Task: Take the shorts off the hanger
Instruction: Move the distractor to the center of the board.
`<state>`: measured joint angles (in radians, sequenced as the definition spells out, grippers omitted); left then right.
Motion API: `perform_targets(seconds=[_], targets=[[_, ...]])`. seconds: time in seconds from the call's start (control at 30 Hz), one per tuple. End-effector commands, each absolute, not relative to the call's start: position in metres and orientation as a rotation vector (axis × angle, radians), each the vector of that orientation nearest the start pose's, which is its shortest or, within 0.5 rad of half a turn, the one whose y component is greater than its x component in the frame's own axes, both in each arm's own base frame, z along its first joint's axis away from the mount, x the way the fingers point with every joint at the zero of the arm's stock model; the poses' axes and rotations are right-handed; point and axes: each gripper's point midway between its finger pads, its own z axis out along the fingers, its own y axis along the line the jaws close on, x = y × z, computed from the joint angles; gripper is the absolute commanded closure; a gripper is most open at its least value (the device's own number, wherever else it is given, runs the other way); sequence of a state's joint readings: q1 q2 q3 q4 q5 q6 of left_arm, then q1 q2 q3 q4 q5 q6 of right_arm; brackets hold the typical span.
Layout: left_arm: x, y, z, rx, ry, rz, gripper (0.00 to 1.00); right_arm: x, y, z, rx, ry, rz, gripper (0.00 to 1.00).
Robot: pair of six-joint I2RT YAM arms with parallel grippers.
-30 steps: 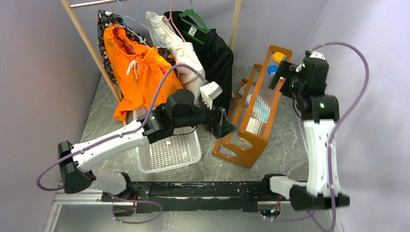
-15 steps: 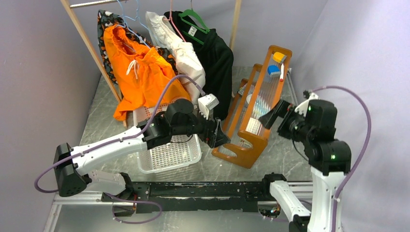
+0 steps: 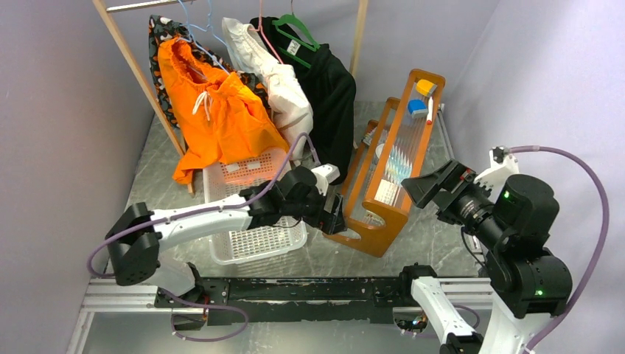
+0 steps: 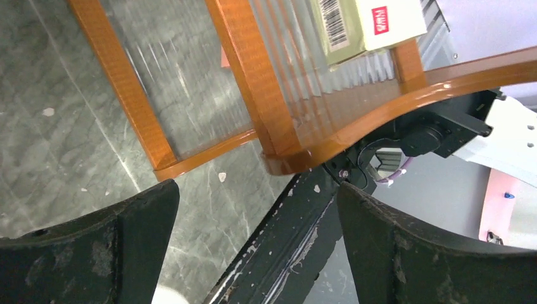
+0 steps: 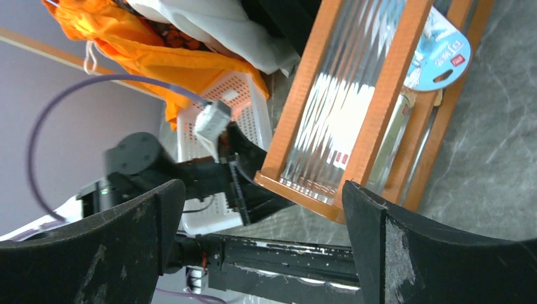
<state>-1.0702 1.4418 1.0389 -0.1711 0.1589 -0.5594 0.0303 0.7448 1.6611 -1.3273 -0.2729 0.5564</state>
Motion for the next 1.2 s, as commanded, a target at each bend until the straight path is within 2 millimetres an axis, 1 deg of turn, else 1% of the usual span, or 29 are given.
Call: perform_targets(seconds=[0.0,0.1,0.27,0.37,0.5,0.57,0.63,0.73,0.77,0.83,0.9,1.03,1.1,1.17], targets=[[0.165,-0.421,0.194,0.685,2.155,-1.184,0.02,0.127,0.071,0.411,0.347,1.976,0.638,0.02],[0.155,-0.437,0.189,0.763,2.164,-1.266,0.06,0.129,0.070,0.412,0.347,1.983,0.632,0.02],[0.138,-0.464,0.199,0.853,2.104,-1.426,0.09,0.135,0.067,0.405,0.350,2.016,0.597,0.02],[0.136,-0.483,0.205,0.876,2.082,-1.475,0.11,0.140,0.067,0.404,0.345,2.030,0.592,0.02],[0.133,-0.508,0.203,0.897,2.085,-1.512,0.15,0.145,0.065,0.406,0.344,2.035,0.578,0.02],[0.139,-0.519,0.204,0.854,2.092,-1.525,0.18,0.148,0.065,0.405,0.329,2.043,0.572,0.02],[0.151,-0.529,0.197,0.792,2.120,-1.498,0.24,0.150,0.064,0.404,0.325,2.050,0.561,0.02],[0.160,-0.547,0.194,0.759,2.132,-1.501,0.33,0.155,0.057,0.399,0.349,2.058,0.512,0.02],[0.162,-0.554,0.192,0.761,2.134,-1.512,0.34,0.156,0.054,0.398,0.359,2.059,0.494,0.02],[0.167,-0.567,0.192,0.754,2.131,-1.532,0.34,0.159,0.053,0.397,0.355,2.066,0.477,0.02],[0.171,-0.580,0.198,0.749,2.110,-1.560,0.33,0.161,0.054,0.395,0.335,2.079,0.478,0.02],[0.178,-0.603,0.194,0.752,2.101,-1.594,0.32,0.164,0.055,0.392,0.306,2.097,0.470,0.01],[0.180,-0.608,0.189,0.756,2.112,-1.600,0.30,0.166,0.054,0.385,0.308,2.119,0.460,0.01],[0.182,-0.605,0.183,0.731,2.121,-1.590,0.27,0.167,0.052,0.376,0.328,2.142,0.446,0.01]])
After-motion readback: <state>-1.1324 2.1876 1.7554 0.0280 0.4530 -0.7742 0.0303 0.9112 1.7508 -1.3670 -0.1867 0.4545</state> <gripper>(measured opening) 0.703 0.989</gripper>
